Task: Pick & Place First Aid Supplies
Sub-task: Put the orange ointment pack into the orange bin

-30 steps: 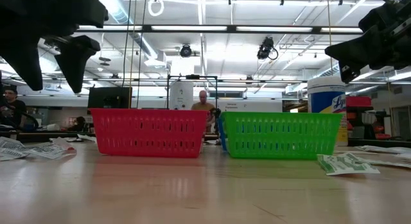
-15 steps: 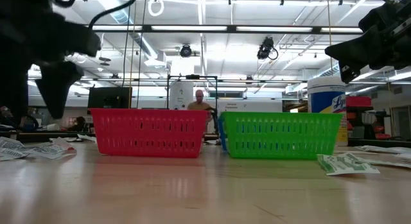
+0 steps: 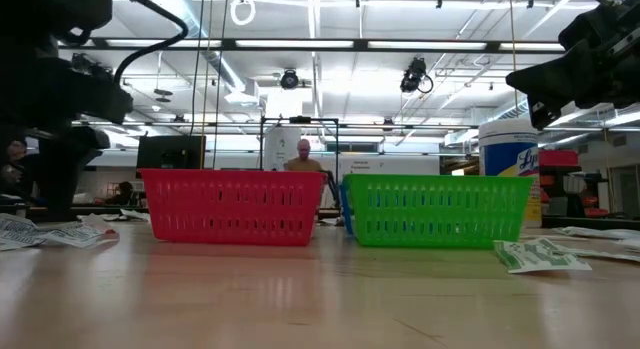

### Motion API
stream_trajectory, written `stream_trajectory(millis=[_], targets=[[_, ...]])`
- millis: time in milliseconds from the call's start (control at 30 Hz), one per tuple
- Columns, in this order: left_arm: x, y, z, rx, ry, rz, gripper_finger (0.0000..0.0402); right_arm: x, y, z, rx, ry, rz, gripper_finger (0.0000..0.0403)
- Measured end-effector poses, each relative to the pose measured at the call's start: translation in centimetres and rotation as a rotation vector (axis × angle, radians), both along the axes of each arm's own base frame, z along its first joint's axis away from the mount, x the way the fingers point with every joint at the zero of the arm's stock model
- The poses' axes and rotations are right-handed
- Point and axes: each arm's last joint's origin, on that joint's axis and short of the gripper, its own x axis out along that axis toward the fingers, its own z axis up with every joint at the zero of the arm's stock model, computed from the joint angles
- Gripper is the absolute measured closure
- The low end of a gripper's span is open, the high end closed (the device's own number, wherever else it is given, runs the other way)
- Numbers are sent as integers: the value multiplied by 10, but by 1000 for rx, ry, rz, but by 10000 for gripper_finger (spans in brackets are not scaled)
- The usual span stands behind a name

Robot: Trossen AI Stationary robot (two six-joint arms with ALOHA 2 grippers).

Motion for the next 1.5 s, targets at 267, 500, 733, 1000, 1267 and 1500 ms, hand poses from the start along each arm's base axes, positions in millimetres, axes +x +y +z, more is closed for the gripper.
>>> stream_trajectory(millis=[267,500,733,1000,1267,1500], targets=[[0,1,-4,13,-5,-21,49,0,0,0,0,0,0,385],[-5,4,-11,14,17,-2,60,0,0,0,0,0,0,385],[-5,3,-12,8,21,-5,107,0,0,0,0,0,1,385],[-4,2,-12,-17,12,-12,206,0,0,0,0,-1,0,385],[-3,2,-12,-19,6,-11,270,0,0,0,0,0,0,385],[-3,2,-12,-19,4,-10,300,0,0,0,0,0,1,385]])
